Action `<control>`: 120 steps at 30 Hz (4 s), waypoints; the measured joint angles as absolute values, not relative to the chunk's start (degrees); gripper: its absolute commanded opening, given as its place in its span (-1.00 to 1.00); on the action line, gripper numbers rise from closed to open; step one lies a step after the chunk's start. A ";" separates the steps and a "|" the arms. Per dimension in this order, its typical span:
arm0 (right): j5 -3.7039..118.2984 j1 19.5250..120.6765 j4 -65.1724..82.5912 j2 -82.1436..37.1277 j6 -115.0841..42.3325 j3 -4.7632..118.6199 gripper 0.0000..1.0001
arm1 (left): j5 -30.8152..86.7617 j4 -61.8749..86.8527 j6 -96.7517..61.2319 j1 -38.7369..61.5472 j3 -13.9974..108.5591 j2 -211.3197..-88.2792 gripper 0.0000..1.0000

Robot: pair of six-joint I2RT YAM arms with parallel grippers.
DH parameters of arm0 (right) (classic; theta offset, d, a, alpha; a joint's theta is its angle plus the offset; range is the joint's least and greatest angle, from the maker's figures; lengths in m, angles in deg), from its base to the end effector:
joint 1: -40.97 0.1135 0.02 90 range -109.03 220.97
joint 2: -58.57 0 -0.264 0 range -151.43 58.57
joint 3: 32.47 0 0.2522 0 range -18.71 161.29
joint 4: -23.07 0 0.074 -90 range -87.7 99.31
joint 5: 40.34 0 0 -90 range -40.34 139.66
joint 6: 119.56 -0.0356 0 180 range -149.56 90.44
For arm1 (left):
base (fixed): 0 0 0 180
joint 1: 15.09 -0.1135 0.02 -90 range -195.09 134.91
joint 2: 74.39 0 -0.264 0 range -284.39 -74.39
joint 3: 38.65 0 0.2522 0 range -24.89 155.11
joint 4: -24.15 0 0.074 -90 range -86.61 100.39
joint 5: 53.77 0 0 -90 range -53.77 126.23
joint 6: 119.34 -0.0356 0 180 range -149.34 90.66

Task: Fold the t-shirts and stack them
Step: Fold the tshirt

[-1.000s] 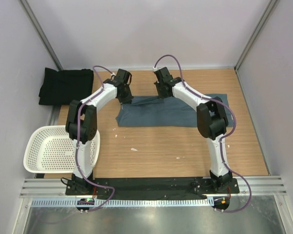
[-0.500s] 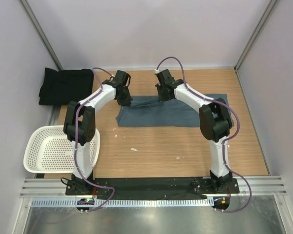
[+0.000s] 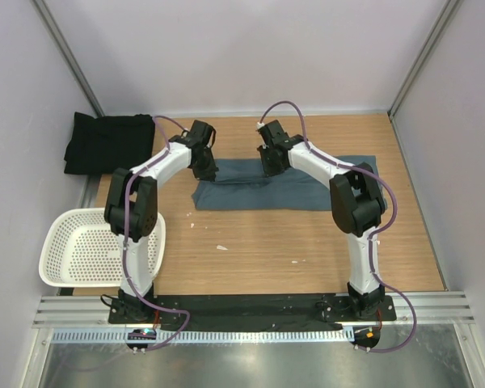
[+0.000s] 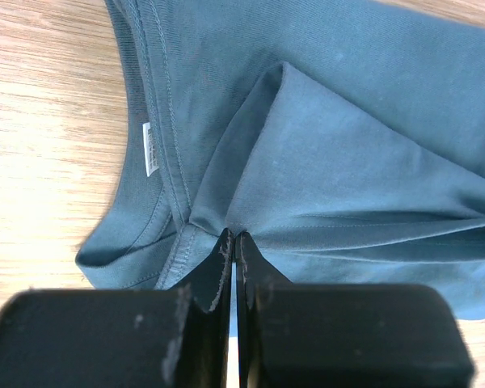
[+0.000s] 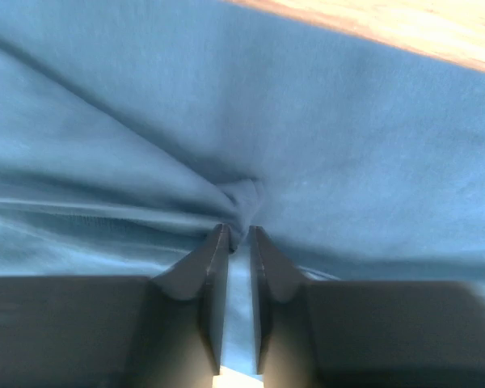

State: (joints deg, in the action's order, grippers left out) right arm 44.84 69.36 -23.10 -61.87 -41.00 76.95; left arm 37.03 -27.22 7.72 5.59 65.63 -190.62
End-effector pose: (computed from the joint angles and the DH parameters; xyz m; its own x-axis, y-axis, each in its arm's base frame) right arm 0.4066 0.2164 0.2009 -0.8107 -0.2135 -0.5451 -0.2785 0.9597 0.0383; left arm 0.4049 -0.1523 0.2002 -0.8764 -0.3133 -0.3658 -0.2267 0.9384 -0.2606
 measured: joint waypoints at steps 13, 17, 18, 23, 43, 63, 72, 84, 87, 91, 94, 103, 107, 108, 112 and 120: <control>47.90 68.87 -30.70 -57.24 -41.94 78.20 -0.09 | 38.04 -30.94 4.44 5.13 66.40 -186.75 0.21; 50.30 68.37 -31.08 -56.08 -44.37 80.32 -0.24 | 38.10 -31.22 4.44 5.11 68.80 -184.67 0.22; 50.69 68.28 -30.64 -55.77 -44.87 80.32 -0.28 | 37.99 -30.96 4.62 5.11 69.54 -184.50 0.21; 52.42 68.07 -28.23 -55.57 -48.41 79.46 -0.51 | 35.41 -28.33 7.26 5.07 71.73 -184.76 0.10; 54.96 68.68 -21.68 -62.33 -47.65 71.95 -0.57 | 32.99 -22.78 19.87 5.83 62.38 -191.91 -0.07; 41.19 50.38 -24.26 -50.74 -35.08 77.17 0.99 | 34.54 -27.24 31.76 8.54 75.99 -190.29 1.00; 38.65 48.35 -18.97 -55.55 -27.56 71.12 0.99 | 43.04 -37.51 50.34 13.88 85.35 -194.57 0.99; 42.19 48.22 -10.99 -57.35 -26.88 62.35 0.99 | 46.37 -40.09 60.22 17.11 80.87 -202.46 1.00; 42.56 48.07 -8.43 -57.04 -28.44 60.25 0.99 | 47.72 -39.72 60.00 17.18 81.94 -203.64 1.00; 42.45 47.98 -6.75 -56.19 -31.08 58.44 0.99 | 49.69 -40.97 57.99 17.16 85.19 -205.81 1.00; 42.30 47.96 -5.63 -55.16 -33.18 56.54 1.00 | 51.46 -43.00 53.86 17.13 90.77 -209.06 0.99; 44.22 49.01 -6.49 -45.15 -40.15 43.97 0.99 | 51.87 -43.11 35.54 14.47 105.56 -217.92 0.99; 43.85 53.97 -9.96 -40.52 -42.95 39.34 0.99 | 50.76 -38.74 29.62 13.64 108.60 -220.15 1.00; 43.26 56.02 -11.27 -39.73 -43.60 38.59 0.99 | 50.58 -37.84 28.48 13.53 109.91 -220.96 0.99; 43.81 61.40 -13.72 -36.32 -47.41 35.42 0.99 | 49.58 -32.33 24.24 13.27 115.71 -225.11 0.99; 48.18 63.87 -13.26 -27.77 -57.07 27.10 0.99 | 45.01 -20.27 19.02 13.68 117.08 -228.08 1.00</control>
State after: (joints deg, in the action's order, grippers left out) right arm 48.18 63.87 -13.26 -27.77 -57.07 27.10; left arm 45.01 -20.27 19.02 13.68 117.08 -228.08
